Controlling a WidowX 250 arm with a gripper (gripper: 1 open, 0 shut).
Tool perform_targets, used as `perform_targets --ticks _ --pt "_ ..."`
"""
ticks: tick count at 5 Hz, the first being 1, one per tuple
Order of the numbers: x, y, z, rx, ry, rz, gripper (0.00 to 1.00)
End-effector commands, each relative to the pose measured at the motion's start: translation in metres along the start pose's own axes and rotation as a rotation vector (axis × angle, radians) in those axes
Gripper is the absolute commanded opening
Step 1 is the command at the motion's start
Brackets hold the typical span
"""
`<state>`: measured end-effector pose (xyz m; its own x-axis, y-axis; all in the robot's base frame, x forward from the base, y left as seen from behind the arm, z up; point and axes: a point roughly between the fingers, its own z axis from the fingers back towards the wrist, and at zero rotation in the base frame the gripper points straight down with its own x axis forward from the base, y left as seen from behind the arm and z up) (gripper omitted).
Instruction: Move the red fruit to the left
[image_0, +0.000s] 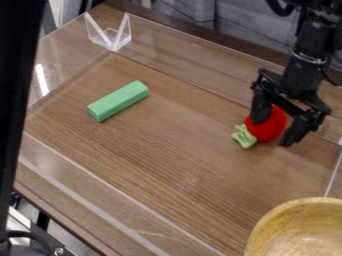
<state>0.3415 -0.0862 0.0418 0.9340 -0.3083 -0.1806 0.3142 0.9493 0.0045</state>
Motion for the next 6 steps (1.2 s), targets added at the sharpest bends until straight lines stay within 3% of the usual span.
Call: perform_targets --ticks 1,6 --pt "0.0108 -0.0034 0.0128 0.014 -0.044 -0.039 1.0" --pt "0.0122 -0.0072 0.0083 0.02 -0.004 -0.047 1.0"
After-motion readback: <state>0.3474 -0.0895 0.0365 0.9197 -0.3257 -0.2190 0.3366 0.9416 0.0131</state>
